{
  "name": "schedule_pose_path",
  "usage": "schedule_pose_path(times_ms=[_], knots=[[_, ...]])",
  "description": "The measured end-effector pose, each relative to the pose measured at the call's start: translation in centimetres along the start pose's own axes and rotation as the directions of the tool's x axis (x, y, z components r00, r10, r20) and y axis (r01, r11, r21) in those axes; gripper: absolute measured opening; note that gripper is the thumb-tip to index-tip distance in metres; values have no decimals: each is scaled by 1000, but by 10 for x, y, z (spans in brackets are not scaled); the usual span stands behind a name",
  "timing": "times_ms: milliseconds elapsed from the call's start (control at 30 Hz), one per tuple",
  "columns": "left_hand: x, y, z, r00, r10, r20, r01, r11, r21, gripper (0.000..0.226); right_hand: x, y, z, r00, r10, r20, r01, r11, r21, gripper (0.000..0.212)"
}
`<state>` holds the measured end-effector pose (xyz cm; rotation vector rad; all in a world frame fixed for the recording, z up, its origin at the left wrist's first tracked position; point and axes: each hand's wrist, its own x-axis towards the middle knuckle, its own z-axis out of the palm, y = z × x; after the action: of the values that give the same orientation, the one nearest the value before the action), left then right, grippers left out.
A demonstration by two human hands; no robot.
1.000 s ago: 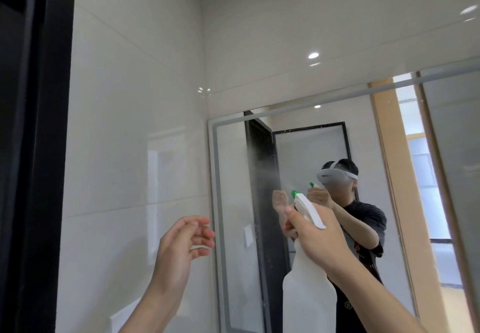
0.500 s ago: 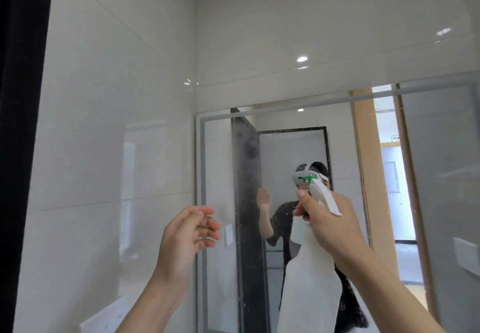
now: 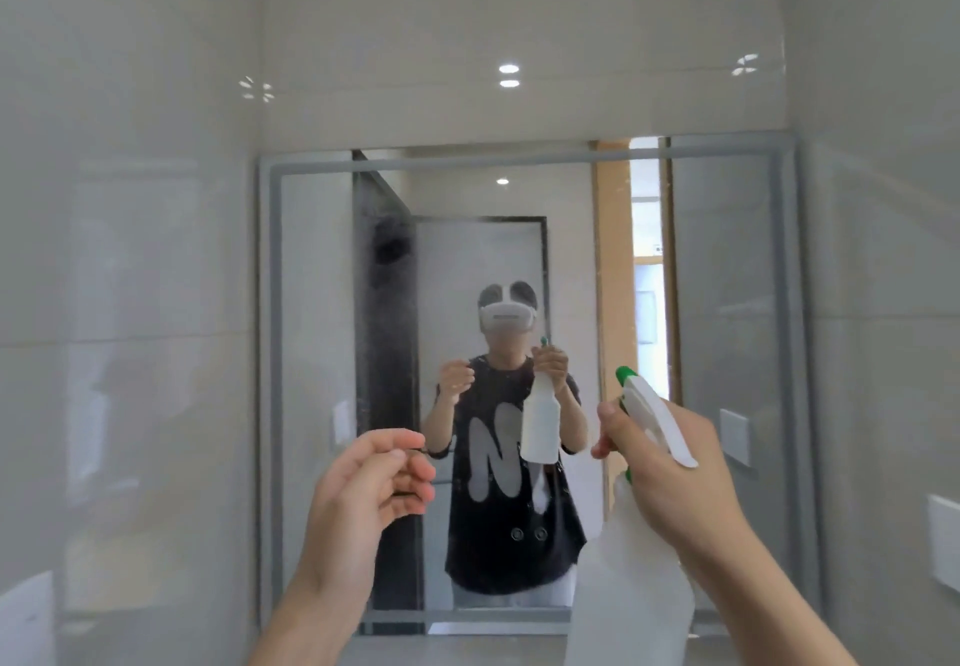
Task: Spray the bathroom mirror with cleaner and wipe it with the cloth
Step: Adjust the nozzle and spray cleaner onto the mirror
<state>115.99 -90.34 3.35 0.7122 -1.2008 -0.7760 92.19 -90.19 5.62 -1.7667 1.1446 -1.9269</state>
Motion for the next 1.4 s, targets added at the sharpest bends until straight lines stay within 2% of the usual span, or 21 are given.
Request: schedule_pose_path(times_ms=[200,300,433,533,633,733,900,967,1067,1167,1300,1367,1400], knots=[[-19,-27,26,981,-133,141,120,988,94,25,-20,19,-20,998,63,-13,-64,994,-89,43],[-27,-30,33,944,-223,244,231,973,-5,16,-24,15,-39,993,98,-73,-105,990,-94,37],[-32,-25,41,916,-209,343,247,967,-70,31,-23,5,-61,994,33,-102,-48,987,-151,34],[-35,-26,51,918,-193,345,228,972,-62,31,-22,3,-72,993,-20,-116,-8,971,-240,40],[-39,-28,64,914,-203,351,234,971,-46,29,-24,6,-83,989,-1,-146,-35,969,-245,41],[-43,-32,76,899,-231,372,255,967,-16,13,-32,9,-94,981,22,-191,-65,972,-224,41],[-48,-40,93,869,-269,416,305,952,-21,18,-48,20,-110,972,48,-229,-94,976,-195,32],[-51,-43,99,862,-283,421,325,945,-28,12,-54,27,-115,971,66,-229,-115,972,-206,33],[-55,-53,106,851,-313,421,355,935,-21,20,-63,40,-123,961,123,-247,-176,963,-206,37],[-61,-61,114,849,-324,417,367,930,-25,15,-71,53,-129,947,175,-270,-229,955,-186,41],[-68,-73,119,842,-340,419,388,921,-32,21,-78,58,-135,940,168,-298,-226,958,-175,40],[-71,-79,120,835,-357,419,404,914,-25,11,-79,59,-139,939,163,-302,-227,956,-188,34],[-72,-84,119,827,-378,417,423,906,-18,15,-80,59,-140,939,166,-300,-231,953,-196,31]])
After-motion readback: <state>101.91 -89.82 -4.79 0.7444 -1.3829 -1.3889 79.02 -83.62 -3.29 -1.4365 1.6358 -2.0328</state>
